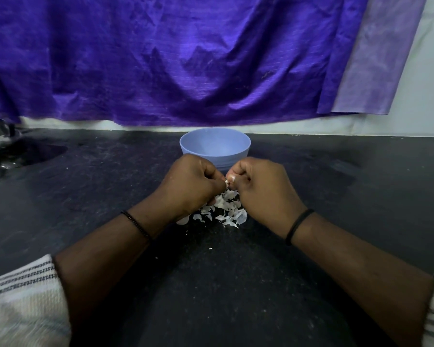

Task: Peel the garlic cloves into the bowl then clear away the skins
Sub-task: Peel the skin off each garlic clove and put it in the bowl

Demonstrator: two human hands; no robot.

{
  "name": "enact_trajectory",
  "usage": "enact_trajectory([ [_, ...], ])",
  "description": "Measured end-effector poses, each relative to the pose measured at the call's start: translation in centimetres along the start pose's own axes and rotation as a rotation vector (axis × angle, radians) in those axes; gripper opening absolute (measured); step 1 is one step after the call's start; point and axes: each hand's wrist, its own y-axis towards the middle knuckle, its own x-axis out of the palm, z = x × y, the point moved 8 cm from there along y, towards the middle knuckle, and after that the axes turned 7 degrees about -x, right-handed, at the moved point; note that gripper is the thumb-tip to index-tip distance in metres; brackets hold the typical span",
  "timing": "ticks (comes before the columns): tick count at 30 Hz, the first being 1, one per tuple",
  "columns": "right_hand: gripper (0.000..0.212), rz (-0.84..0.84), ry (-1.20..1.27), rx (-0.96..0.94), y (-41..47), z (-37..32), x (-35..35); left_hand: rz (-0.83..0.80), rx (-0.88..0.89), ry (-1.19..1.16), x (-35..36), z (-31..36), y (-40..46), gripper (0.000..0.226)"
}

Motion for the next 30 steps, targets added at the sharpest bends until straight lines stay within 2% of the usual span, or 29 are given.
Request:
enact_trajectory([
  [4, 0.018, -0.075, -0.123, -0.033, 0.1, -0.4, 0.5, -0.023, -0.003, 0.041, 0.1, -0.1, 0.0, 0.018],
  [10, 0.017, -0.023, 0.294, 0.181, -0.3, 1.9, 0.2, -0.032, -0.018, -0.046, 0.0, -0.3, 0.0, 0.016],
  [16, 0.014, -0.017, 0.416, 0.227, -0.5, 2.2, 0.3, -0.043, 0.004, -0.091, -0.1, -0.1, -0.1, 0.016],
  [24, 0.015, -0.047, 0.674, 0.453, -1.1, 3.1, 1.5, -0.04, 0.05, -0.147, -0.3, 0.4, -0.2, 0.016],
  [30, 0.017, -0.035, 0.804, 0.56, -1.5, 3.3, 2.1, -0.007, 0.068, -0.093, -0.4, 0.2, -0.1, 0.019],
])
